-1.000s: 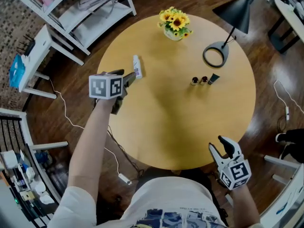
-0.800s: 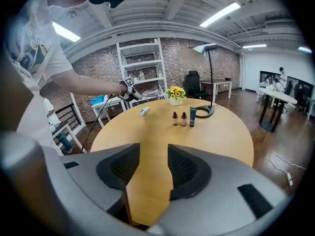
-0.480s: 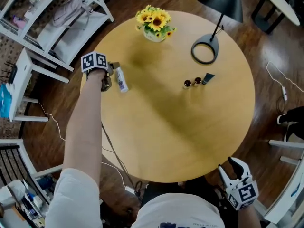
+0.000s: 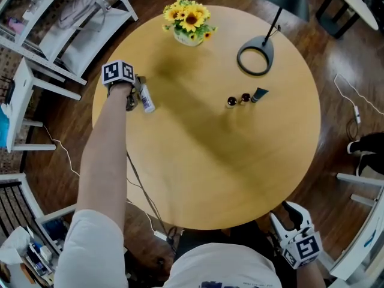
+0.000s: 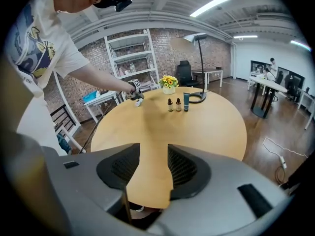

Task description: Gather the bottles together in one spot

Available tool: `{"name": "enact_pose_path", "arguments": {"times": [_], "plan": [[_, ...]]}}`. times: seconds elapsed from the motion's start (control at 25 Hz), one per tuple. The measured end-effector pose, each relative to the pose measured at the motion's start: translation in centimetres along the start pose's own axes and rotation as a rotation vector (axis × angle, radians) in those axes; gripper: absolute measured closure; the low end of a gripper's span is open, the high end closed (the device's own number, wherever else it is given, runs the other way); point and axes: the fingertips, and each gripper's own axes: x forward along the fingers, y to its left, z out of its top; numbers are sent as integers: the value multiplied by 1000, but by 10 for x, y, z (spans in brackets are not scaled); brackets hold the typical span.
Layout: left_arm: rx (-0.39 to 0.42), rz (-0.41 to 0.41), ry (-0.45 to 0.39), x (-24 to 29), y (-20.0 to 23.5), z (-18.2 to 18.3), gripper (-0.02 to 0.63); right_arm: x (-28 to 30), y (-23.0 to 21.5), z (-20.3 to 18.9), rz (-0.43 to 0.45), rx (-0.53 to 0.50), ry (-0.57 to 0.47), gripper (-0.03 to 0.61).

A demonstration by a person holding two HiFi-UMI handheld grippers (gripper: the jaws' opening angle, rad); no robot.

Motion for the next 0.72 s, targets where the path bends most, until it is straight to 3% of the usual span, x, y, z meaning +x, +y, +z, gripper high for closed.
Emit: {"name": "enact_pose_path", "arguments": {"times": [0.24,0.4,0.56,0.72], "plan": [[35,16,-1,9,-13,3,494,11,-20,10,6,-2,2,373],[98,42,-12,4,-19,5,499,38,-46,57,8,-105,-19,373],[91,43,-71,-9,-22,8,499,51,-65,105,-14,-165,-87,373],[88,42,-167,-35,-28,16,499,56,-62,106,5,-171,-82,373]]}}
